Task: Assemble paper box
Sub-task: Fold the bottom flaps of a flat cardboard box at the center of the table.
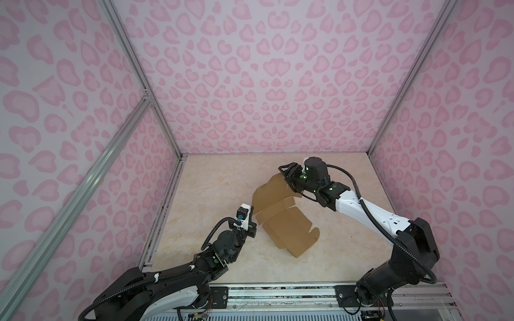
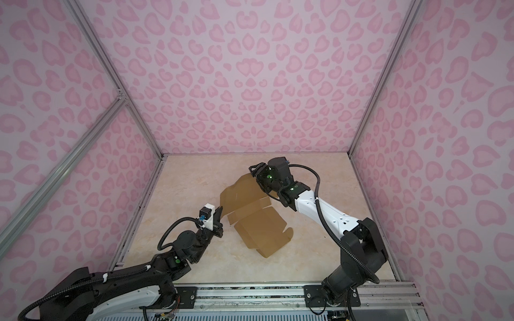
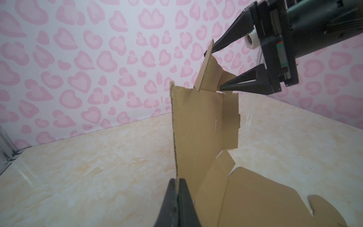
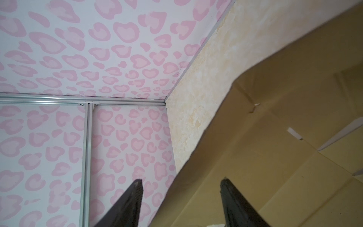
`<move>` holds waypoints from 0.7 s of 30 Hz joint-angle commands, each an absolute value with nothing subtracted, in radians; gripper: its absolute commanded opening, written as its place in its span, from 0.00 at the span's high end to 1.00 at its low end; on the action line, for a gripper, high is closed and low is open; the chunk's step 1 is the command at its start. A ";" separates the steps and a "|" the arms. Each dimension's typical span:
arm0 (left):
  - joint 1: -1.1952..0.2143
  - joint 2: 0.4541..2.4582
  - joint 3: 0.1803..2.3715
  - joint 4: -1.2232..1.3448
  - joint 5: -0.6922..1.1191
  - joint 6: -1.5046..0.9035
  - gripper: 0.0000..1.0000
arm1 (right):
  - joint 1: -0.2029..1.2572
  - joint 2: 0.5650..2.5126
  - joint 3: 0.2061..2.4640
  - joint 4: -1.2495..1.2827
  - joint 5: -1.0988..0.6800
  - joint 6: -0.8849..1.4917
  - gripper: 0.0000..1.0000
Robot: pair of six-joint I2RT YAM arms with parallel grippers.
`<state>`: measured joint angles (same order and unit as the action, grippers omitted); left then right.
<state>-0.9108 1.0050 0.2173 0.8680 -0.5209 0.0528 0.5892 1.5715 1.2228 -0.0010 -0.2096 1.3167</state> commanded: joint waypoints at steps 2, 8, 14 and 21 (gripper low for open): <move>-0.913 1.010 0.216 0.931 -0.529 0.064 0.96 | 0.584 1.584 1.220 0.032 -0.228 1.324 0.38; -0.913 1.013 0.215 0.936 -0.537 0.067 0.96 | 0.583 1.588 1.206 0.057 -0.247 1.328 0.49; -0.913 1.018 0.210 0.944 -0.545 0.068 0.96 | 0.584 1.583 1.182 0.077 -0.250 1.331 0.60; -0.913 1.013 0.202 0.948 -0.555 0.065 0.96 | 0.588 1.573 1.135 0.115 -0.259 1.344 0.67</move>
<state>-0.9127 1.0168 0.2047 0.8803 -0.5426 0.0563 0.5838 1.5799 1.1507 0.0799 -0.2554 1.3437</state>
